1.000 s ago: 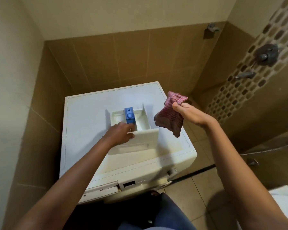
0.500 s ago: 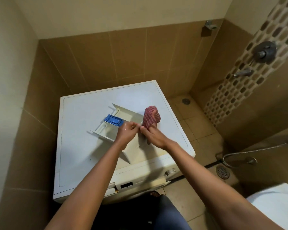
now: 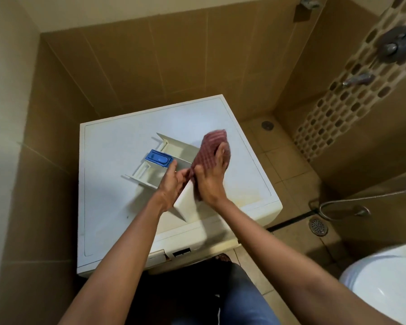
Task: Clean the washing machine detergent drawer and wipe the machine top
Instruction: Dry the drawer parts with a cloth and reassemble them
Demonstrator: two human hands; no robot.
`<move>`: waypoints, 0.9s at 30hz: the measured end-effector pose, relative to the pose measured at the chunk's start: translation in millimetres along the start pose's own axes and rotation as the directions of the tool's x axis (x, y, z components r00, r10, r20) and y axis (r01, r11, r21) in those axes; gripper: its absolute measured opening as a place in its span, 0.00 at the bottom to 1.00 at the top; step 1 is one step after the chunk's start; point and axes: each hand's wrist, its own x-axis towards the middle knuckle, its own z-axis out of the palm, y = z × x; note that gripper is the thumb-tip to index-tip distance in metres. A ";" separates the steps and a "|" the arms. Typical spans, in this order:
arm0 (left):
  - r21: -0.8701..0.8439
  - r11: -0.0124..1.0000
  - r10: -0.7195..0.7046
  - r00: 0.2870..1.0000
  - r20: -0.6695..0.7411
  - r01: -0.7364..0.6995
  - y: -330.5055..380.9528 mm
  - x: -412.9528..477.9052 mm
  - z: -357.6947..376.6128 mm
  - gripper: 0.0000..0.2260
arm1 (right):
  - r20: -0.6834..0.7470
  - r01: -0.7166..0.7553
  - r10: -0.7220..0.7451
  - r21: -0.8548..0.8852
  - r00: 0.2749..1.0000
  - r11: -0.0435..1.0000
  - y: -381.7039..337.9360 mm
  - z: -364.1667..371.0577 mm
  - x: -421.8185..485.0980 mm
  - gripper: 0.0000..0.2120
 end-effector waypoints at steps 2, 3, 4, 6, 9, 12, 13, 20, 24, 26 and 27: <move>0.007 1.000 0.011 1.000 0.016 -0.011 -2.3 2.9 0.4 0.32 | -0.061 -0.198 0.204 0.089 0.977 0.976 -4.0 6.3 26.5 0.43; 0.003 1.000 0.019 1.000 0.018 -0.019 -4.1 4.5 1.1 0.30 | -0.079 -0.266 0.275 0.113 0.958 0.957 -5.1 9.6 29.8 0.44; -0.008 0.999 0.033 0.999 0.022 -0.033 -3.8 4.0 3.5 0.29 | -0.093 -0.295 0.308 0.131 0.947 0.946 -6.4 15.6 27.0 0.44; -0.025 0.998 0.051 0.999 0.010 -0.051 -6.4 7.4 2.4 0.29 | -0.079 -0.264 0.283 0.195 0.956 0.945 -6.3 33.5 5.3 0.38; -0.063 0.996 0.054 0.997 -0.057 -0.058 -3.4 1.6 4.7 0.31 | 0.079 -0.169 0.154 0.262 0.985 0.950 -1.7 59.0 -61.2 0.32; -0.120 0.981 0.140 0.983 -0.122 -0.155 -6.2 -2.1 11.1 0.27 | 0.212 -0.199 0.153 0.214 0.965 0.957 -0.4 60.4 -107.4 0.34; -0.044 0.973 0.216 0.957 -0.193 -0.229 -10.4 -3.0 9.2 0.24 | 0.213 -0.221 0.175 0.212 0.961 0.952 -2.7 56.4 -109.7 0.34; 0.791 0.488 0.604 0.797 0.000 -0.370 -40.3 -8.7 -38.5 0.24 | 0.150 0.020 -0.051 0.202 0.987 0.979 -2.1 42.2 -56.7 0.27; 0.904 0.211 0.615 0.769 0.172 -0.371 -54.8 5.2 -50.4 0.23 | 0.013 -0.203 0.208 0.297 0.978 0.933 19.4 48.7 -0.2 0.27; 0.918 0.154 0.618 0.761 0.199 -0.366 -58.0 7.8 -54.4 0.26 | -0.031 -0.279 0.299 0.275 0.954 0.920 25.0 46.6 13.6 0.31; 0.919 0.141 0.628 0.751 0.204 -0.368 -58.4 9.7 -55.7 0.26 | -0.034 -0.271 0.290 0.269 0.956 0.924 20.9 44.1 11.6 0.32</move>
